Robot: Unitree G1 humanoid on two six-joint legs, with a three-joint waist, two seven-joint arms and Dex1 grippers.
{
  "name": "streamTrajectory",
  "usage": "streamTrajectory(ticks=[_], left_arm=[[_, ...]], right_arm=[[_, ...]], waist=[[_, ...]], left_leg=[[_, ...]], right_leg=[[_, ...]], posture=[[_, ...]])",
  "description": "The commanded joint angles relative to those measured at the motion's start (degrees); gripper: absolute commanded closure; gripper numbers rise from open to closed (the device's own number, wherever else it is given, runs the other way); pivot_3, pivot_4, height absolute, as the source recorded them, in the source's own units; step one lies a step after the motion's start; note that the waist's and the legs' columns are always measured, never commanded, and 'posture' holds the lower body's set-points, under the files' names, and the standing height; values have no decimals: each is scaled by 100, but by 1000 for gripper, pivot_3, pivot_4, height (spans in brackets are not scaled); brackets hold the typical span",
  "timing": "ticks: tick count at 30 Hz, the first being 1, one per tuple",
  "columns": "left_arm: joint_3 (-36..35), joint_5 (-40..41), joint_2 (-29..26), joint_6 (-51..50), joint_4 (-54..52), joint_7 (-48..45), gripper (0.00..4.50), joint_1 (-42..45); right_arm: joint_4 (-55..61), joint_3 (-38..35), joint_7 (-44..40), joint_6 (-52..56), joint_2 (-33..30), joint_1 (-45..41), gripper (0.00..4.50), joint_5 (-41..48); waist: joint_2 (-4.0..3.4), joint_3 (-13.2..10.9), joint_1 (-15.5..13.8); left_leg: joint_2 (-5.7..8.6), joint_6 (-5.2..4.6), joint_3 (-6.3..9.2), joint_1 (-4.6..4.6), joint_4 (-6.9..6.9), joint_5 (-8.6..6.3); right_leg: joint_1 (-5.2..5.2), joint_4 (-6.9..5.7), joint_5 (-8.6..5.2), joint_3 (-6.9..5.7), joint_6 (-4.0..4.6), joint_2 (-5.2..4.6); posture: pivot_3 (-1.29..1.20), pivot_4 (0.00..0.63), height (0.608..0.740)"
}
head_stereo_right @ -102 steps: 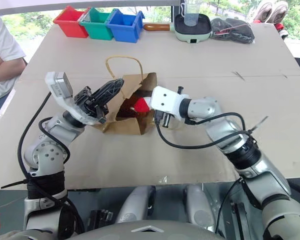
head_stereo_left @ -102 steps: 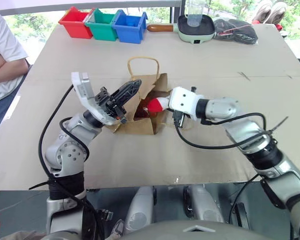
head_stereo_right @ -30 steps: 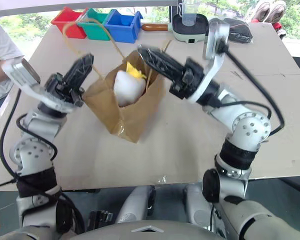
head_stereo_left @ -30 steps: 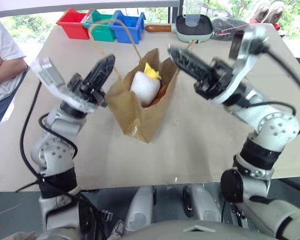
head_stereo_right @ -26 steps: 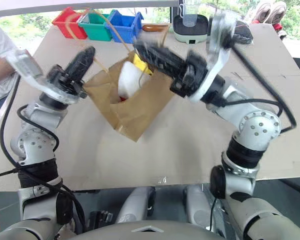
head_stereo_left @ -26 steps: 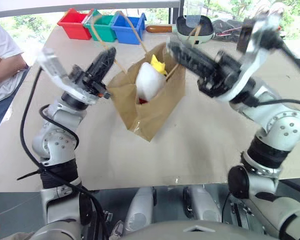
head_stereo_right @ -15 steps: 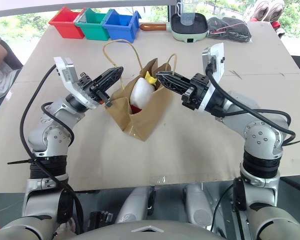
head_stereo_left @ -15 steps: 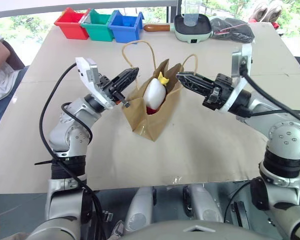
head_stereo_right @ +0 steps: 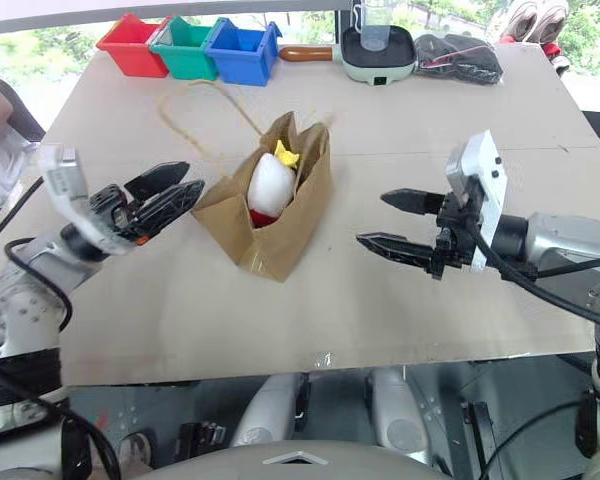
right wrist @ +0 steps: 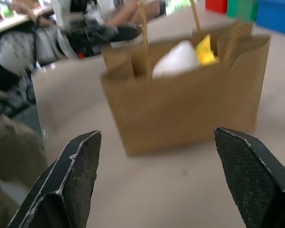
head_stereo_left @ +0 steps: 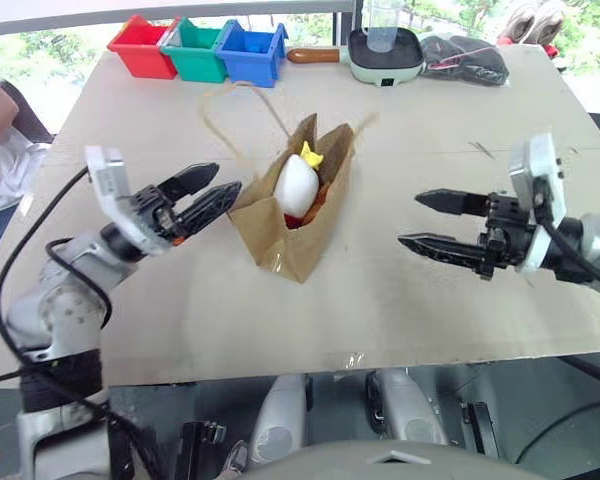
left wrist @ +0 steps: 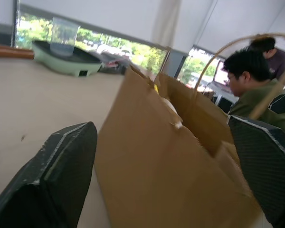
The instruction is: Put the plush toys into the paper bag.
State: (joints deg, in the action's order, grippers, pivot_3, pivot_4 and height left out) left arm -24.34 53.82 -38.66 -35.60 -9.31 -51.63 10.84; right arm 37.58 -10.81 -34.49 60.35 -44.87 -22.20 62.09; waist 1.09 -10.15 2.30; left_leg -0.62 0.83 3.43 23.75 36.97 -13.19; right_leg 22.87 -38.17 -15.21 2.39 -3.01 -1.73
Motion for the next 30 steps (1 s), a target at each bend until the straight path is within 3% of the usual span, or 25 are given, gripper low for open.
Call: streamTrajectory(ticks=[1, 5, 9, 13, 22, 29, 30], left_arm=[[-245, 237, -42, -91, -230, 43, 0, -87], [-38, -112, -75, 76, -716, -154, 0, -802], [139, -363, 53, 304, -997, -58, 0, -1082], [481, -648, 341, 501, -1423, 302, 0, -1160], [1185, -1742, 1215, 1008, -2077, 1741, 0, -1112], [1663, -2555, 1703, 1465, -1982, 2391, 0, -961], [1683, -2578, 1787, 1514, -1942, 2441, 542, -914]], right_arm=[[124, 341, -53, -330, 133, -10, 2606, -259], [-259, 2171, -67, -1162, 786, -393, 4472, -1871], [-1165, 3021, -261, -1950, 1558, -815, 4472, -2830], [-2011, 3385, -585, -2548, 2039, -1128, 4472, -3422], [-3255, 3560, -1102, -3307, 2813, -1281, 4472, -4072], [-3540, 3436, -1219, -3543, 3124, -1206, 4472, -4323], [-3500, 3418, -1231, -3563, 3130, -1167, 4500, -4335]], waist=[[1, -1, -19], [5, 2, 4], [3, 0, -19], [3, -1, -96], [3, 0, -134], [3, 0, -137], [3, 0, -137]], left_leg=[[0, 0, 1, 1, 1, 0], [0, 0, 0, 3, 9, 0], [-1, 0, 0, 5, -3, 0], [0, 1, 6, 8, -1, 0], [6, 1, 8, -1, 0, 0], [9, 1, 6, -1, 1, 0], [10, 1, 6, 0, 1, 0]], right_leg=[[0, 0, 0, 0, 0, 1], [-7, 12, 0, 0, -1, 2], [3, 15, 1, 4, 0, 0], [-2, 16, 2, -2, 0, -8], [-6, 13, 4, -2, 0, -11], [-6, 9, 4, -4, 1, -7], [-6, 9, 5, -4, 0, -8]], posture=[[0, 150, 740], [0, 150, 740], [0, 150, 740], [0, 150, 740], [0, 150, 740], [0, 150, 740], [0, 150, 740]])
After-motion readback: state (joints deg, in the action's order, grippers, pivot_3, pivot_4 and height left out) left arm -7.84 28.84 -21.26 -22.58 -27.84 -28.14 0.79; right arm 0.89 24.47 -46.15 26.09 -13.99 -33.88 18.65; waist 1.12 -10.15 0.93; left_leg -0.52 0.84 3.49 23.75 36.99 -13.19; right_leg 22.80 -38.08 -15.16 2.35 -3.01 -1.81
